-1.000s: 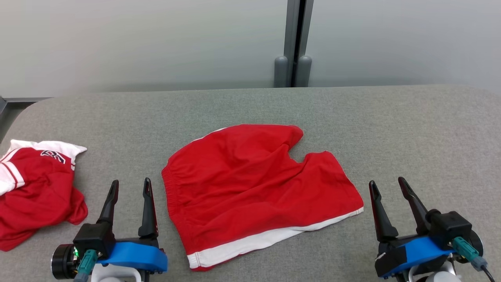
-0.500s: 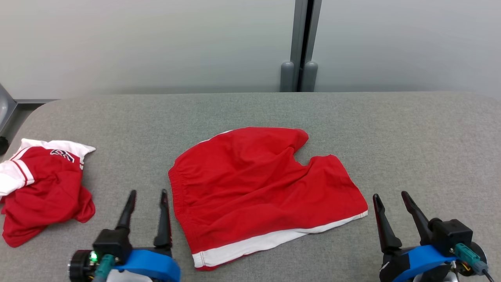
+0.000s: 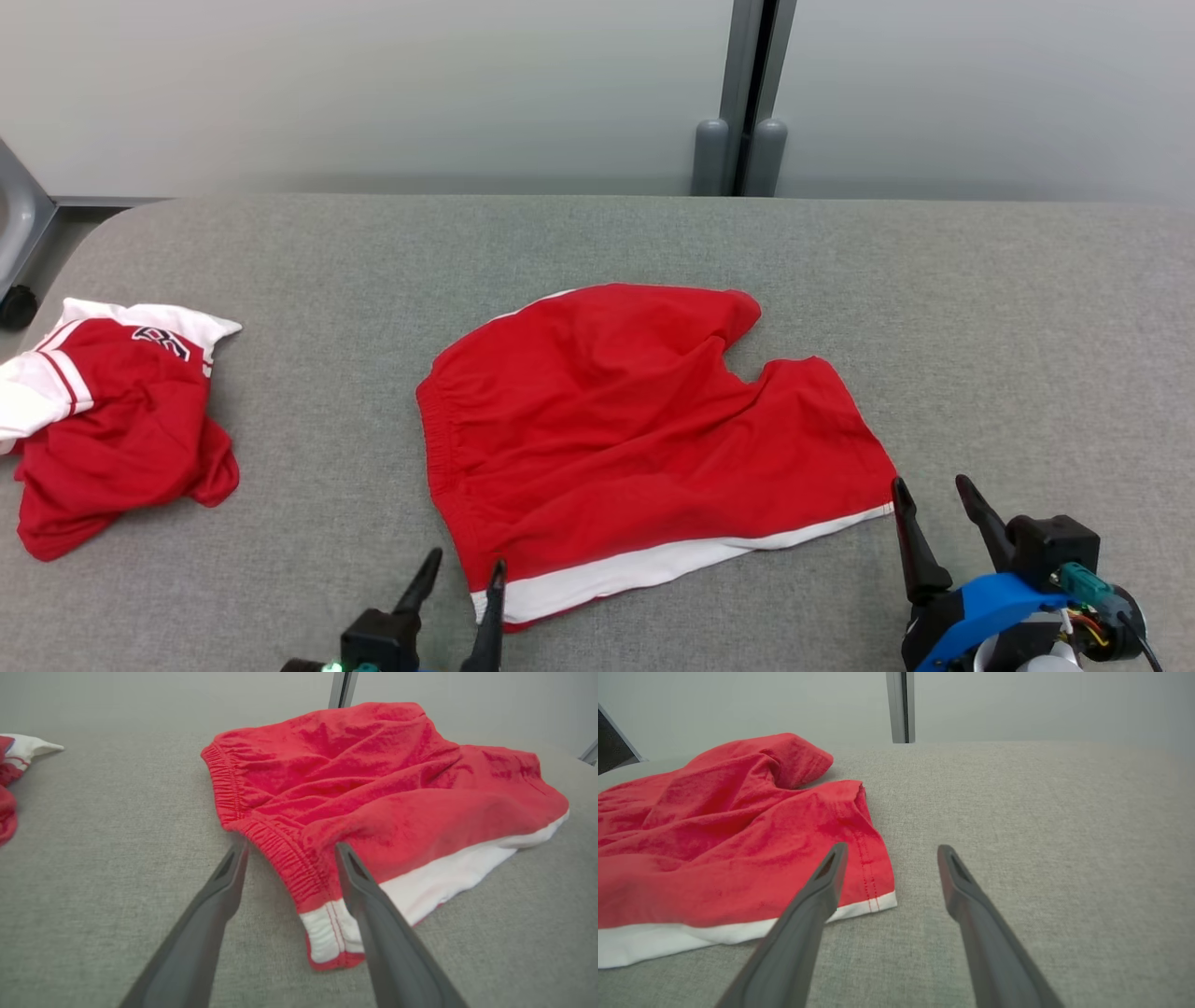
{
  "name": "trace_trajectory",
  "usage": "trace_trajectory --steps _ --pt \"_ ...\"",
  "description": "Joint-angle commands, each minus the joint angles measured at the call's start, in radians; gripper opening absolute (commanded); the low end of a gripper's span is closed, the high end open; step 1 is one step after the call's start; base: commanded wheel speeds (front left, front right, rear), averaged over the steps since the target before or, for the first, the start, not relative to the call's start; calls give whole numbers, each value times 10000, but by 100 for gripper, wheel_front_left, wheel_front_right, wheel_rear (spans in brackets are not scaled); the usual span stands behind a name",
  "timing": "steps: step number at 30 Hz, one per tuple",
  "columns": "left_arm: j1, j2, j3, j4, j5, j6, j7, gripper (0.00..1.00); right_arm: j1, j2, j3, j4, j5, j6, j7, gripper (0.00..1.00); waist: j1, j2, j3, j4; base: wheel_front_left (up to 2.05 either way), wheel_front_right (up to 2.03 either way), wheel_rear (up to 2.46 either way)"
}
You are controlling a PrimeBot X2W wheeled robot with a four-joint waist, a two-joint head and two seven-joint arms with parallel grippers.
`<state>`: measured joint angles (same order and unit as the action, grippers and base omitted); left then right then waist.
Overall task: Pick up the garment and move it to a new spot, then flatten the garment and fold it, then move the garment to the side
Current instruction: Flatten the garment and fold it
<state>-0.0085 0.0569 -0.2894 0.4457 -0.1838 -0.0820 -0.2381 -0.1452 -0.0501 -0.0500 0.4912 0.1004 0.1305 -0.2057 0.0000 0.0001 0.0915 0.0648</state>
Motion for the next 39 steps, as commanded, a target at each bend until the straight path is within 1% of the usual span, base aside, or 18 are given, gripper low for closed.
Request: trace_trajectory --steps 1,7,13,22,23,24,25,32,34,39 --pt "57 -6 -27 9 -38 -47 21 100 -116 -5 -5 47 -19 5 -85 100 0 -1 35 23 0 0 0" --pt "-152 -5 -639 553 42 -233 99 100 -726 -6 127 1190 58 5 -341 100 0 -1 272 131 0 0 0" --pt "-483 -21 -947 807 -69 -309 -26 100 -1119 -6 282 2142 106 5 -463 100 0 -1 413 209 0 0 0" --pt "-871 -49 -1384 1071 -355 -373 -99 100 -1474 0 731 3112 513 5 -552 100 0 -1 531 260 0 0 0" --pt "-902 -48 -1431 1145 -416 -383 -98 49 -1518 0 855 3176 640 7 -547 100 0 -1 530 253 0 0 0" --pt "-941 -48 -1501 1205 -470 -395 -89 0 -1546 6 1001 3209 792 7 -553 34 0 -1 531 243 0 0 0" --pt "-986 -53 -1559 1242 -518 -403 -95 0 -1569 14 1115 3186 941 7 -559 0 0 -1 527 226 0 0 0" --pt "-1058 -60 -1660 1107 -693 -410 -215 0 -1202 -10 1330 2273 1236 5 -584 0 0 -1 408 101 0 0 0" --pt "-1058 -47 -1611 902 -704 -404 -236 0 -971 -13 1386 1865 1381 5 -586 0 0 -1 347 76 0 0 0" --pt "-1078 108 -1502 151 -693 -314 -265 0 -492 -15 1418 730 1313 5 -586 0 0 -1 283 -63 0 0 0"
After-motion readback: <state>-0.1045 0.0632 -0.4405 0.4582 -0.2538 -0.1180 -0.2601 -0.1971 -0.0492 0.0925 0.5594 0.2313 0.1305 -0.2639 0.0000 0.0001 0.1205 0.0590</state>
